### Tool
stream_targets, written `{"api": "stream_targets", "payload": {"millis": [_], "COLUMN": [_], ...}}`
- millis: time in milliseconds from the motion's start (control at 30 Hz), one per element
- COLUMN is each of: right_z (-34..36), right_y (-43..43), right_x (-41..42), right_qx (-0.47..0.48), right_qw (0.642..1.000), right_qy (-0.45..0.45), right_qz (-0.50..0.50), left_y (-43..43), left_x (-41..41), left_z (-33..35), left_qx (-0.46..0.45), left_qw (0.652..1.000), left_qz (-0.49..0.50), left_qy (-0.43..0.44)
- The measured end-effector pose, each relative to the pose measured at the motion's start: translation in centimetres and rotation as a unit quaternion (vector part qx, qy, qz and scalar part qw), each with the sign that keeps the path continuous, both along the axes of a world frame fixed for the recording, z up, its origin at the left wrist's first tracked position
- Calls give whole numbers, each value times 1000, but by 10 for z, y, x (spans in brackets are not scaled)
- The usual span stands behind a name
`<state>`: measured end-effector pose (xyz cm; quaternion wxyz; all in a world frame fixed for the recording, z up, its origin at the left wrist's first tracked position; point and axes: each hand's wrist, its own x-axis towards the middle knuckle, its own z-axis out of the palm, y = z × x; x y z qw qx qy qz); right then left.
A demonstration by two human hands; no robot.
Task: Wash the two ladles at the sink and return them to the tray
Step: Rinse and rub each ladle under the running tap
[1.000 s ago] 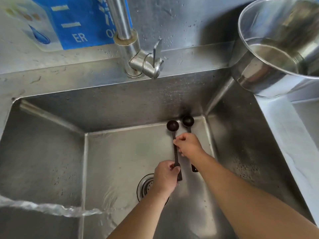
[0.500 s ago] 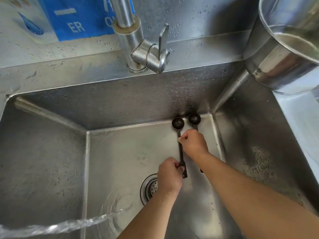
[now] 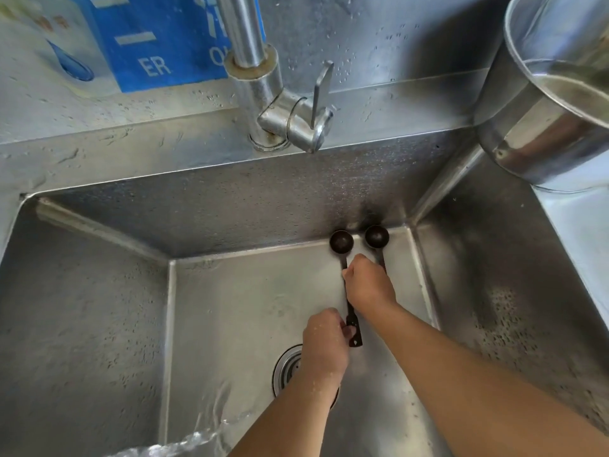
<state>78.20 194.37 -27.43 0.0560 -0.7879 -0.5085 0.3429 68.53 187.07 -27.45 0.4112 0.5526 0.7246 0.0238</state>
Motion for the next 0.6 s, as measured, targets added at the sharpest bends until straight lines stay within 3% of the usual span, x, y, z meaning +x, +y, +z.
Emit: {"api": "stream_targets", "payload": {"millis": [200, 300, 400, 600], "right_z": [8, 20, 35, 74], "right_y": [-4, -8, -12, -12], "right_x": [-1, 1, 1, -7], "right_qx": [3, 24, 44, 91], "right_qw": [999, 998, 996, 992], "right_qy": [20, 38, 51, 79], "right_qz": [-29, -54, -58, -30], "left_y": [-1, -3, -11, 1], "left_x": [1, -4, -17, -40], "left_z": [4, 10, 16, 51], "left_qx": [-12, -37, -32, -48], "left_qw": [1000, 995, 993, 997], "left_qz": [-7, 56, 88, 26], "left_qy": [-21, -80, -64, -46]}}
